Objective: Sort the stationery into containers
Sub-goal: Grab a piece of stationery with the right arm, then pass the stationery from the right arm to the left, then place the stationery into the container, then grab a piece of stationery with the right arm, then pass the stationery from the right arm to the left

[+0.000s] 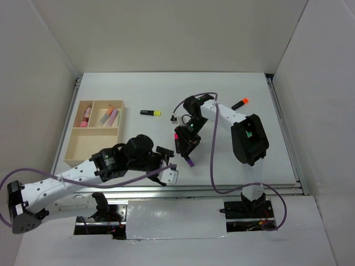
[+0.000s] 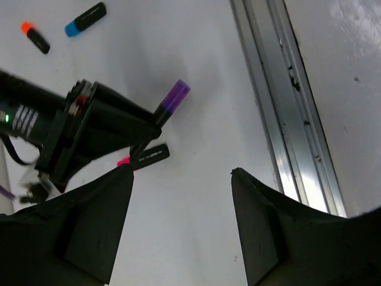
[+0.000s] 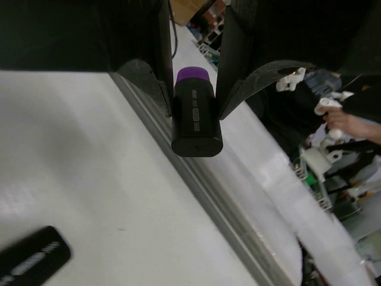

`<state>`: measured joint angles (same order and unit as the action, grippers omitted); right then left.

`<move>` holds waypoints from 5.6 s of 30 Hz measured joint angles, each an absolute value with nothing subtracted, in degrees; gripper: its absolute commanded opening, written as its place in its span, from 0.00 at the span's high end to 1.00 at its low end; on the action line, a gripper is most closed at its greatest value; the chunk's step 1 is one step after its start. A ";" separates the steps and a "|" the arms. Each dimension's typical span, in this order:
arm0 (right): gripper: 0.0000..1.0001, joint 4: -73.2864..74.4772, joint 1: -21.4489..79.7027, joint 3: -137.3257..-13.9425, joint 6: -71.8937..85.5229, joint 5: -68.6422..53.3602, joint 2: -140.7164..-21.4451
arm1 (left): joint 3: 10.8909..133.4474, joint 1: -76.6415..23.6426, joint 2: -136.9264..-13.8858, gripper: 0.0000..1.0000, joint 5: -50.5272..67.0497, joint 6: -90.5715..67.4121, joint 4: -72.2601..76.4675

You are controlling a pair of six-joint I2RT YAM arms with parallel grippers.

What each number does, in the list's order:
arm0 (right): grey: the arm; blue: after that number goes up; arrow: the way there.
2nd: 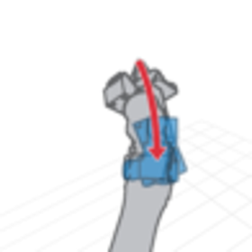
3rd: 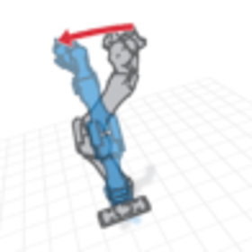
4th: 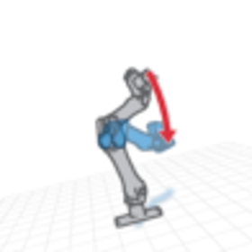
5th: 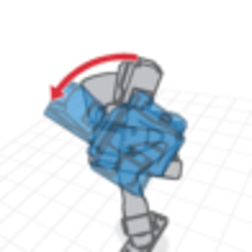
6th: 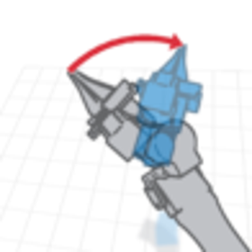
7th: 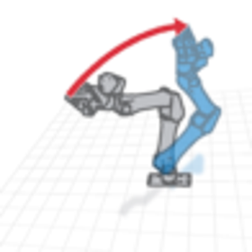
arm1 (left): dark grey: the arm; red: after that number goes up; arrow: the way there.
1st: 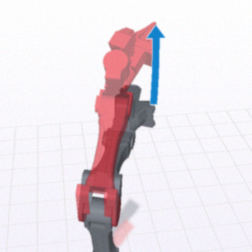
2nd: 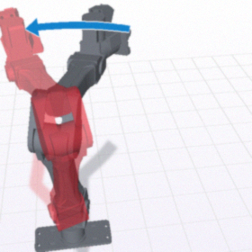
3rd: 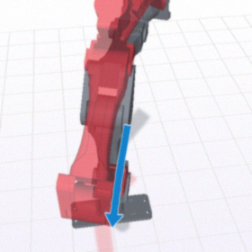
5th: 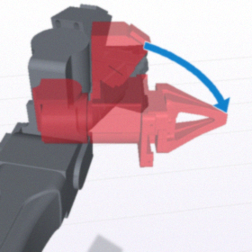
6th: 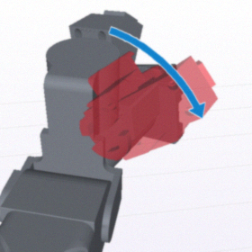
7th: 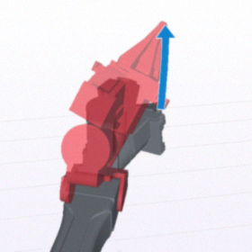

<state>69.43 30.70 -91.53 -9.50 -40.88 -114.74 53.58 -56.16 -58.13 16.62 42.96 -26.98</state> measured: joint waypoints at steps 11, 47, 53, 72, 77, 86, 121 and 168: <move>1.00 70.87 36.10 -90.45 -9.10 -50.98 -115.20 | 53.04 -66.39 -63.83 0.31 9.74 56.10 -26.28; 0.47 74.35 38.13 -90.26 -12.12 -56.10 -111.57 | 53.63 -66.48 -67.61 1.00 8.97 48.47 -26.65; 0.47 72.69 23.40 -92.64 -7.70 -51.53 -108.71 | 55.53 -55.44 -63.99 1.00 12.45 39.88 -30.50; 0.50 54.46 14.63 -77.52 -2.11 -28.60 -91.33 | 63.11 26.50 -76.95 1.00 26.59 35.51 -41.39; 0.50 49.47 19.20 -77.23 0.67 -23.97 -91.57 | 63.33 31.16 -80.31 1.00 24.91 30.85 -39.59; 0.50 44.07 27.97 -80.55 7.18 -17.98 -102.37 | 59.96 31.20 -82.78 0.90 17.15 22.57 -33.80; 1.00 44.77 39.09 -94.74 13.93 -8.64 -123.13 | 58.06 29.78 -63.90 0.15 33.78 13.39 -29.78; 1.00 37.36 45.30 -98.41 15.40 -24.51 -99.46 | 49.91 -10.04 -65.73 0.59 36.60 -46.94 3.01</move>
<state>37.36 45.30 -98.41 15.40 -24.51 -99.46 49.91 -10.04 -65.73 36.60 -46.94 3.01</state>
